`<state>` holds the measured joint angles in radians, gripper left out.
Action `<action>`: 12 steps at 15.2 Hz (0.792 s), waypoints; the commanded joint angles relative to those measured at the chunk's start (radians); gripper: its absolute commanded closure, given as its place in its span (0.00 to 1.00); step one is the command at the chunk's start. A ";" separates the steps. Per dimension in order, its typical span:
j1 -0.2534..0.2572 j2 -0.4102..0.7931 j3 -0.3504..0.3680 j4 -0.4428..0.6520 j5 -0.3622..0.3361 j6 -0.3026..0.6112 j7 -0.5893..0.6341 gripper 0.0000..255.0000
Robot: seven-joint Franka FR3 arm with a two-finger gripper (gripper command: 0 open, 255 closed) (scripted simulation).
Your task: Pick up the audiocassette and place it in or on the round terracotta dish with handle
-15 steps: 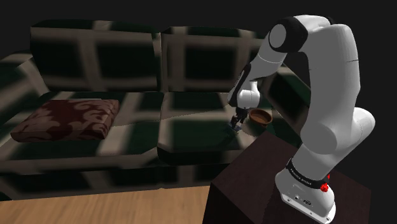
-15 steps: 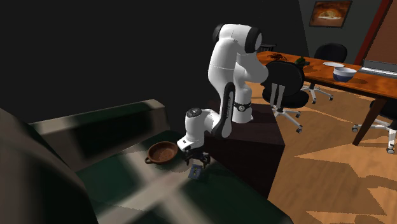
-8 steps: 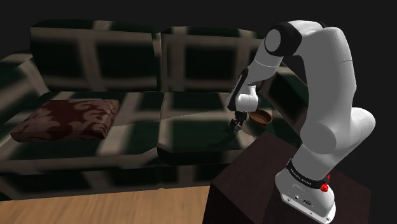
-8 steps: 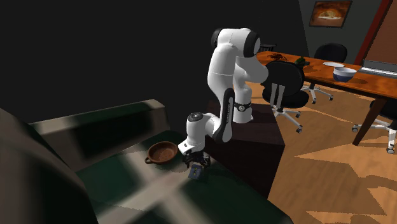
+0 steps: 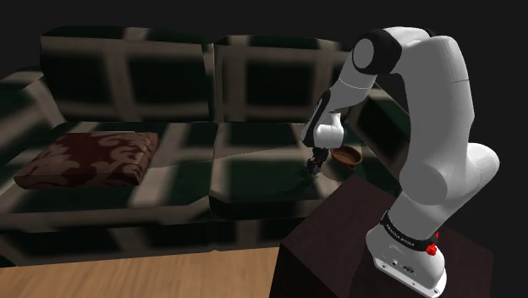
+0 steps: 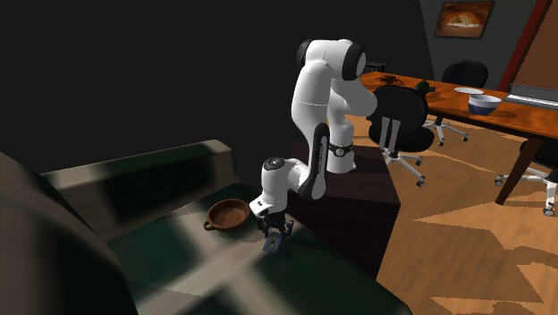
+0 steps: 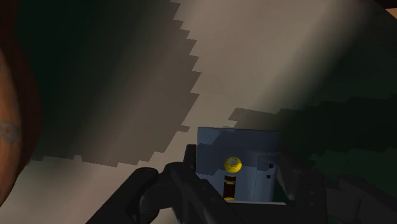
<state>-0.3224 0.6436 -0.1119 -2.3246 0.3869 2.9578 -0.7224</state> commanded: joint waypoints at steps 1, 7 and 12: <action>0.003 0.004 0.004 0.000 -0.001 -0.001 0.000 1.00; 0.000 0.005 0.004 0.000 0.000 -0.001 -0.001 1.00; 0.033 -0.071 -0.033 -0.033 -0.019 -0.047 0.016 1.00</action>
<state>-0.2948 0.5883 -0.1374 -2.3496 0.3721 2.9195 -0.7088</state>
